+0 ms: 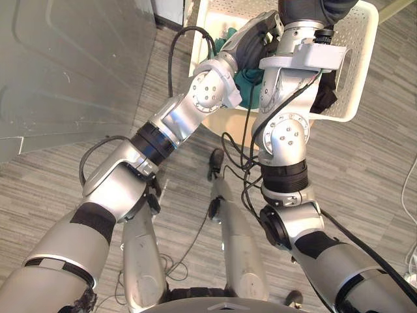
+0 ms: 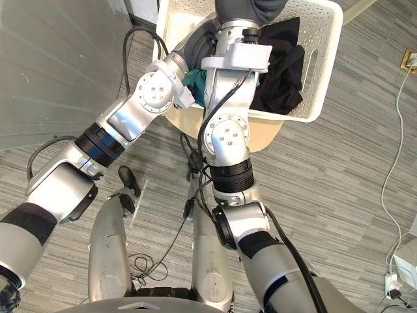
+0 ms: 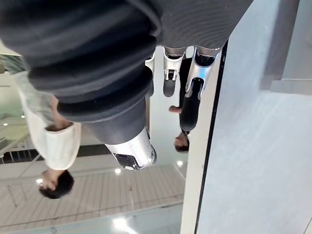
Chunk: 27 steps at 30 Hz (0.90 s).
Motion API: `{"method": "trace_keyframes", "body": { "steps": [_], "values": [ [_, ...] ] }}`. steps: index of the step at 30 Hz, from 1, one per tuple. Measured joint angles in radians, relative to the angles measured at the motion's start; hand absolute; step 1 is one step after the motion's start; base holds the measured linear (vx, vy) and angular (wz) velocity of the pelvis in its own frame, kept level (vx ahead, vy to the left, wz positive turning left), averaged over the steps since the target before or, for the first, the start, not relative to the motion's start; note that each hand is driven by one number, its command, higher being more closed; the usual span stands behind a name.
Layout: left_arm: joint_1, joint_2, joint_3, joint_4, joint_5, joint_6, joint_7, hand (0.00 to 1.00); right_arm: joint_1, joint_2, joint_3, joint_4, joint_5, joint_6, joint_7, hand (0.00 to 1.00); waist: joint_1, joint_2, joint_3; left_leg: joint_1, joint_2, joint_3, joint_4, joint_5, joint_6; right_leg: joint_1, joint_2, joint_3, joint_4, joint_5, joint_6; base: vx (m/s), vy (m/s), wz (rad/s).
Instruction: Pick up the laundry basket with both hands and put the clothes into the washing machine.
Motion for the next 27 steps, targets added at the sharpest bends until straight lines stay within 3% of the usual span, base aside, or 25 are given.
{"method": "trace_keyframes", "body": {
  "steps": [6,14,17,27],
  "values": [
    [0.030,0.000,0.008,-0.020,0.019,-0.002,0.024,1.00,0.012,-0.024,-0.005,0.000,-0.004,-0.007,0.005,1.00,0.015,0.010,-0.005,0.001,0.000,-0.001,0.000,0.001,-0.001,0.000,-0.001,-0.002,0.003,-0.001,-0.001,0.00,0.000,0.00],
    [0.040,-0.013,0.096,-0.022,0.009,-0.003,0.083,1.00,0.012,-0.059,-0.007,-0.002,-0.006,-0.018,0.007,1.00,0.023,0.019,-0.004,0.036,-0.004,-0.001,-0.006,0.002,-0.001,0.030,-0.004,-0.004,0.009,-0.008,-0.003,0.00,0.000,0.00],
    [0.040,-0.013,0.120,-0.037,-0.027,-0.012,0.100,1.00,0.017,-0.062,-0.008,-0.028,-0.011,-0.020,0.007,1.00,0.026,0.035,-0.010,0.066,-0.011,0.002,-0.018,0.004,-0.002,0.048,-0.011,-0.006,0.023,-0.023,-0.003,-0.01,-0.016,0.03],
    [0.016,-0.020,0.204,-0.065,-0.130,-0.021,0.142,1.00,0.103,-0.094,-0.021,-0.035,-0.045,-0.017,0.007,1.00,0.026,0.044,-0.012,0.151,-0.021,0.001,-0.037,0.005,-0.004,0.107,-0.024,-0.014,0.071,-0.060,-0.002,0.00,-0.013,0.02]
  ]
}}
